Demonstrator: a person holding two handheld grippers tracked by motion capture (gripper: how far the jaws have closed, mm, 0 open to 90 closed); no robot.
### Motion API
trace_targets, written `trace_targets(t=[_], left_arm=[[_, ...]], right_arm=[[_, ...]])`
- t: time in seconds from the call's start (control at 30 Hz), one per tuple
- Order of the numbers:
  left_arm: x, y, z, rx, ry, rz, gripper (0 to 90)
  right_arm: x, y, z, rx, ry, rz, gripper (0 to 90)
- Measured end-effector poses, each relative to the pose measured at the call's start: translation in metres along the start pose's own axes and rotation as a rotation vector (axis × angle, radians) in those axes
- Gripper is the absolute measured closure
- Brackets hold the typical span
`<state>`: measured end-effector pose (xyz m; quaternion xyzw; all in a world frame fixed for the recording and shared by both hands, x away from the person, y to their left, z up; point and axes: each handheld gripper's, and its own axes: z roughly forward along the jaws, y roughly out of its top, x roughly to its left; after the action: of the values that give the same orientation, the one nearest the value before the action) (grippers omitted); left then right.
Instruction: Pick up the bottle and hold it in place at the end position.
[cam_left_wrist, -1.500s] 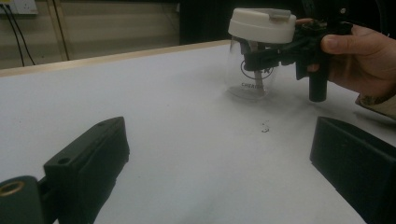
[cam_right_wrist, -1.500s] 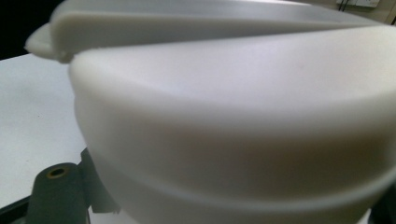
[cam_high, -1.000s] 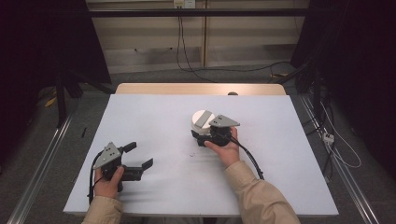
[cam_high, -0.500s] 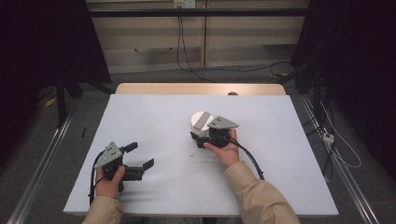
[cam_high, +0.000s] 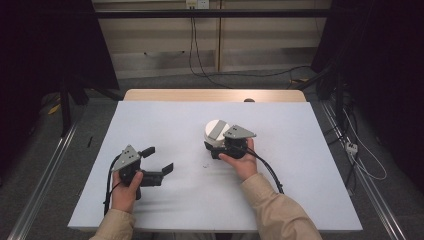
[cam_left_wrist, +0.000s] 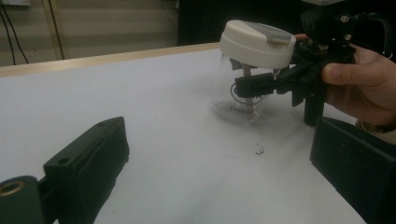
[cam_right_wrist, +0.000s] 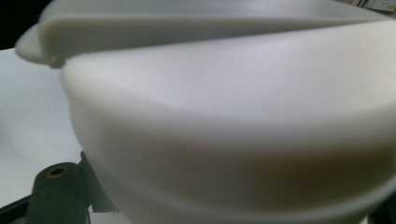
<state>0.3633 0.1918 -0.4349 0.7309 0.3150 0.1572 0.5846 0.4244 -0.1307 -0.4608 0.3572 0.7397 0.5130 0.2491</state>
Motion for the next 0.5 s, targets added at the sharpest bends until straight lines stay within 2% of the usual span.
trace_targets(t=[0.5], left_arm=[[-0.007,0.008,0.012,-0.011,-0.029,-0.001,4.1]], right_arm=[[0.000,-0.001,0.001,-0.001,-0.003,0.005,18.6]])
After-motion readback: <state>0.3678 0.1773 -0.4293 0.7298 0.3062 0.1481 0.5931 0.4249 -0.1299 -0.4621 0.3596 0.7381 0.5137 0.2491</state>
